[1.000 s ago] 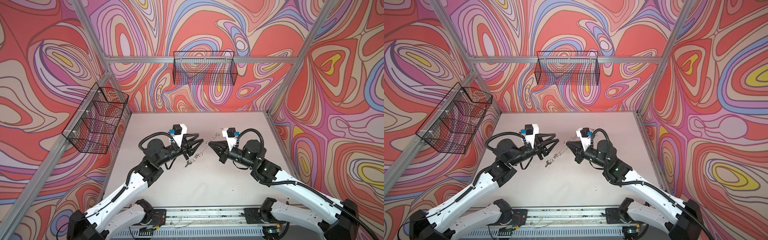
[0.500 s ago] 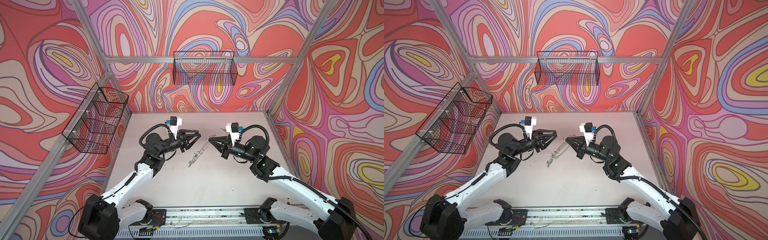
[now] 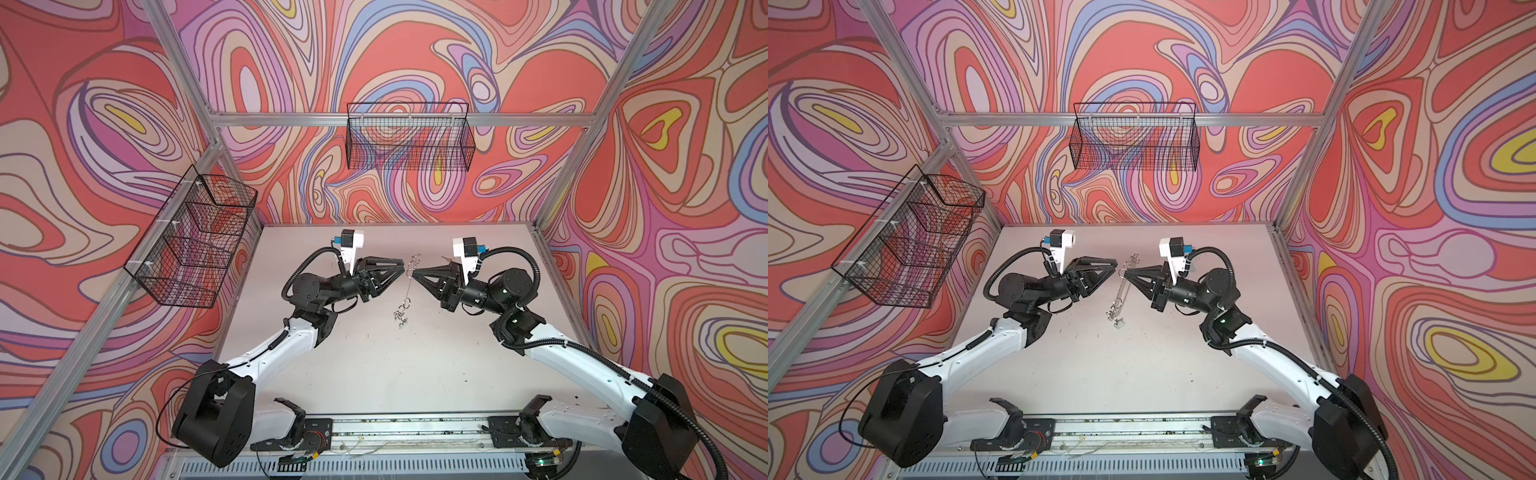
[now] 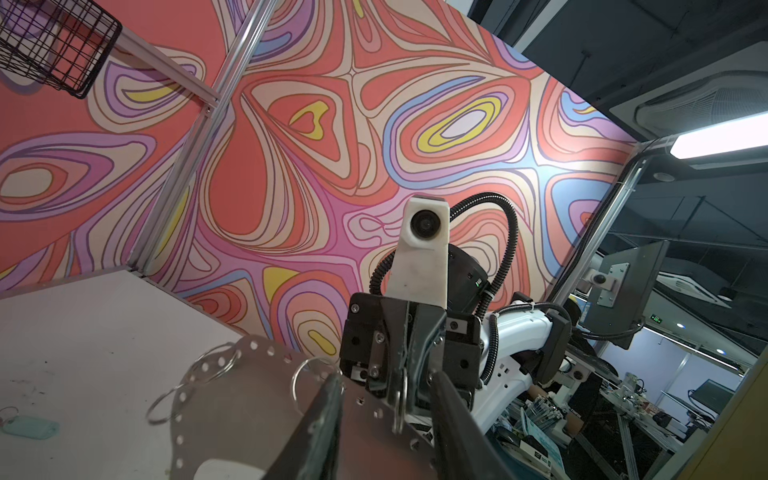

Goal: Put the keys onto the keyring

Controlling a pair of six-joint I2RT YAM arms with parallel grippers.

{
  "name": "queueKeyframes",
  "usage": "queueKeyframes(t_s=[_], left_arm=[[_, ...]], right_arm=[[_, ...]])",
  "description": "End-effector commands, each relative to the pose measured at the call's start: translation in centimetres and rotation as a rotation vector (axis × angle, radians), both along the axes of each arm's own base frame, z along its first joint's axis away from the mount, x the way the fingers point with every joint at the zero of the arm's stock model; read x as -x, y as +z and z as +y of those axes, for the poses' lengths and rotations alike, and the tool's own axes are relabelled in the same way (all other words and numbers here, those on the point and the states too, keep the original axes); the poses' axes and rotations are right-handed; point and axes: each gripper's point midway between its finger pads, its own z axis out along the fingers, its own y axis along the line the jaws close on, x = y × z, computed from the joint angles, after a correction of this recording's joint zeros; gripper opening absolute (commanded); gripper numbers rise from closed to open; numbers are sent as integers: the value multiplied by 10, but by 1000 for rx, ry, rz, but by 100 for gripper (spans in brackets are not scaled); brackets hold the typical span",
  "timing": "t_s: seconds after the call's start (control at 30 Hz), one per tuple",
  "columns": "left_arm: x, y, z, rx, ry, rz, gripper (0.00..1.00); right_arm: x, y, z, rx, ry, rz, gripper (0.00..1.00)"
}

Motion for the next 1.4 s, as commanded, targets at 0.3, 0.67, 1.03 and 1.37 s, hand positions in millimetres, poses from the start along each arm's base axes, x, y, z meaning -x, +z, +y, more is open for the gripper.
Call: queueKeyframes(t_s=[0.3, 0.67, 1.03, 1.37], left_arm=[[25, 15, -5, 19, -65, -88, 32], [39, 23, -8, 34, -117, -118, 19], [48, 30, -8, 40, -137, -142, 7], [53, 37, -5, 50, -135, -165, 14]], right_arm=[[7, 30, 1, -70, 58, -66, 0], [1, 23, 1, -61, 48, -48, 0], [-4, 11, 3, -35, 45, -30, 0], [-11, -2, 3, -9, 34, -3, 0]])
